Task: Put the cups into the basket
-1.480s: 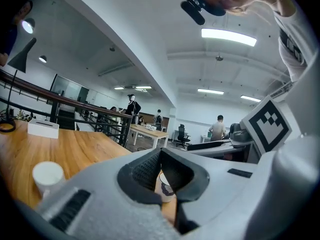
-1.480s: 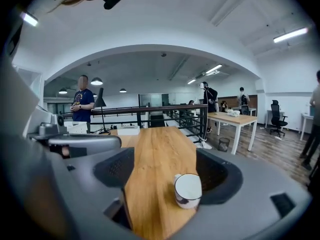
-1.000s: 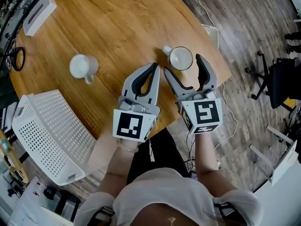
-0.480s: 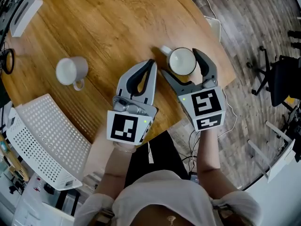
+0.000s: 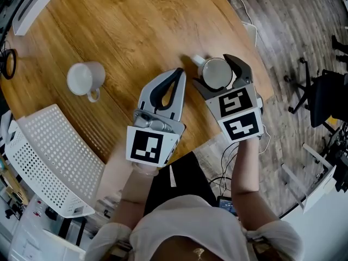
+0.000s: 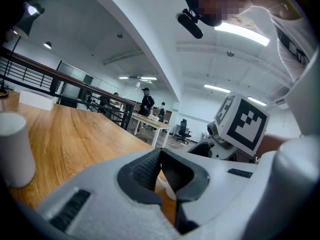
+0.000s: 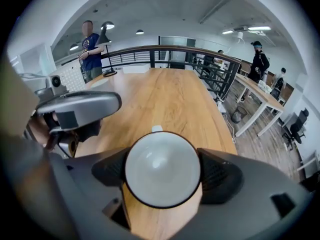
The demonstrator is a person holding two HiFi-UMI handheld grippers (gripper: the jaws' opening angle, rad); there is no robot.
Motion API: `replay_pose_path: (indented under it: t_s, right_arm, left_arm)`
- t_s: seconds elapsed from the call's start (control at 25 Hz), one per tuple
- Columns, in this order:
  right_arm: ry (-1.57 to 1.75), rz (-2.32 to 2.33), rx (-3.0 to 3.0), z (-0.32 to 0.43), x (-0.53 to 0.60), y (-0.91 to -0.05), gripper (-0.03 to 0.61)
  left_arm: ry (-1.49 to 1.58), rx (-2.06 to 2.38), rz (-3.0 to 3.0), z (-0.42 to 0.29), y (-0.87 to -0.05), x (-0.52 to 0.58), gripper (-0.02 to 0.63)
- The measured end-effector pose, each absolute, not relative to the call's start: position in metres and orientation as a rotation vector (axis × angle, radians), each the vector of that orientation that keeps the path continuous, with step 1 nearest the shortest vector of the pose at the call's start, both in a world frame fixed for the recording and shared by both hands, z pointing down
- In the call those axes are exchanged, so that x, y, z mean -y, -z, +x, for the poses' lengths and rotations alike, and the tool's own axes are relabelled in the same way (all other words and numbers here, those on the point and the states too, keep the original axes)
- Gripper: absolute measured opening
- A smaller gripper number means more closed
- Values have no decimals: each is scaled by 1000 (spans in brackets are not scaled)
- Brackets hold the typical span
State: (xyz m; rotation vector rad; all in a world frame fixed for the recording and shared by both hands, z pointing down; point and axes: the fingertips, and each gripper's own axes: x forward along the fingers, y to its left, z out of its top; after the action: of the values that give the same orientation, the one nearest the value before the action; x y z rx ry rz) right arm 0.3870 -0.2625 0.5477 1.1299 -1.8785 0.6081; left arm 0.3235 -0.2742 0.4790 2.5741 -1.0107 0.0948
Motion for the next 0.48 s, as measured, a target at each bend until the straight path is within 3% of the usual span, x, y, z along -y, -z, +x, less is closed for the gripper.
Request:
replay_pose_path:
  t_s: [0.48]
  right_arm:
    - [-559, 1089, 1833, 387, 253, -545, 400]
  left_arm:
    - [-93, 1059, 2577, 303, -458, 267, 8]
